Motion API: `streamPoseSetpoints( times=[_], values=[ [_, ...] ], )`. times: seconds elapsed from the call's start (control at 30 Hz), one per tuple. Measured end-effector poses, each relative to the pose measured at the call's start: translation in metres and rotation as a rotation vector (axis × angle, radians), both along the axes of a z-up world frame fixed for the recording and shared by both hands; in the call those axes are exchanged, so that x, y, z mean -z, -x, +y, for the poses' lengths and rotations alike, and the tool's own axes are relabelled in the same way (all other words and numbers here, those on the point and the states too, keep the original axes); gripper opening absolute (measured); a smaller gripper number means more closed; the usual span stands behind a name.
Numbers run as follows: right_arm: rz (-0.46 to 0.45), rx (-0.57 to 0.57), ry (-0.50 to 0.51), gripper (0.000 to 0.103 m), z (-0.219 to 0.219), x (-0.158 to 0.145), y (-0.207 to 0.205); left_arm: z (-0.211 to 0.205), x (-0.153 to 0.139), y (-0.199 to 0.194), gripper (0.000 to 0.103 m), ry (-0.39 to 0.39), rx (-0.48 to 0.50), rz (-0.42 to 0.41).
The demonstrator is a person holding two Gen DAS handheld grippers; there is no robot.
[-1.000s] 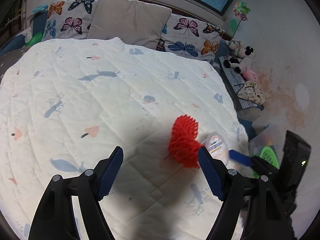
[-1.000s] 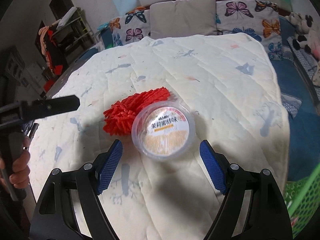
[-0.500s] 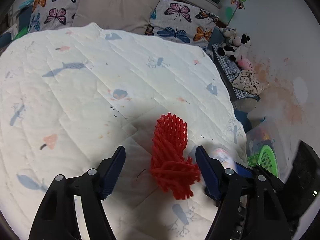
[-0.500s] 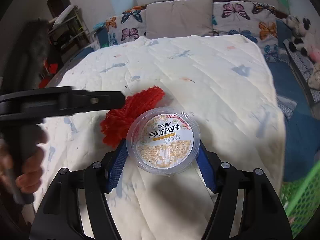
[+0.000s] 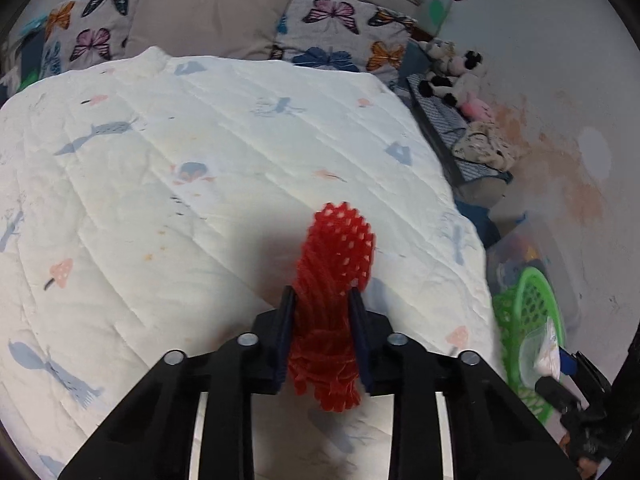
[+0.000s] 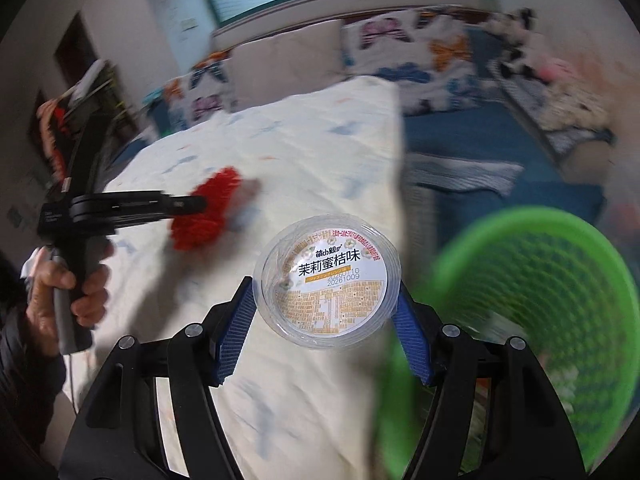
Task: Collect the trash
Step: 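Carry the cup and red yarn over the green basket and release both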
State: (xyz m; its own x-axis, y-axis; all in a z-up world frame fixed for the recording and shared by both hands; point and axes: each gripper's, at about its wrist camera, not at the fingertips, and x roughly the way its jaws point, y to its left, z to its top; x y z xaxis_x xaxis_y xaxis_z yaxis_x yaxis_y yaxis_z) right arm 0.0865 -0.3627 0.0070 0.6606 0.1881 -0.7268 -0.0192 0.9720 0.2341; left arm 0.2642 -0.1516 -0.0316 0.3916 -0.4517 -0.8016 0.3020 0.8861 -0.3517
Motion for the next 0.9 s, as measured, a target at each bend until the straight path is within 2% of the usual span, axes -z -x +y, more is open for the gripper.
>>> streamPoseSetpoints(
  times=[0.2, 0.4, 0.63, 0.9],
  values=[
    [0.015, 0.227, 0.013, 0.067, -0.066, 0.008, 0.057, -0.013, -0.01, 0.022, 0.021, 0.03, 0.042, -0.008],
    [0.075, 0.399, 0.032, 0.067, -0.118, 0.032, 0.101, -0.039, -0.024, 0.049, 0.021, 0.035, 0.119, -0.034],
    [0.093, 0.478, 0.013, 0.067, -0.139, 0.048, 0.126, -0.084, -0.045, 0.077, 0.021, 0.071, 0.243, -0.05],
    [0.075, 0.494, 0.011, 0.069, -0.144, 0.047, 0.131, -0.144, -0.051, 0.108, 0.021, 0.087, 0.393, -0.052]
  ],
)
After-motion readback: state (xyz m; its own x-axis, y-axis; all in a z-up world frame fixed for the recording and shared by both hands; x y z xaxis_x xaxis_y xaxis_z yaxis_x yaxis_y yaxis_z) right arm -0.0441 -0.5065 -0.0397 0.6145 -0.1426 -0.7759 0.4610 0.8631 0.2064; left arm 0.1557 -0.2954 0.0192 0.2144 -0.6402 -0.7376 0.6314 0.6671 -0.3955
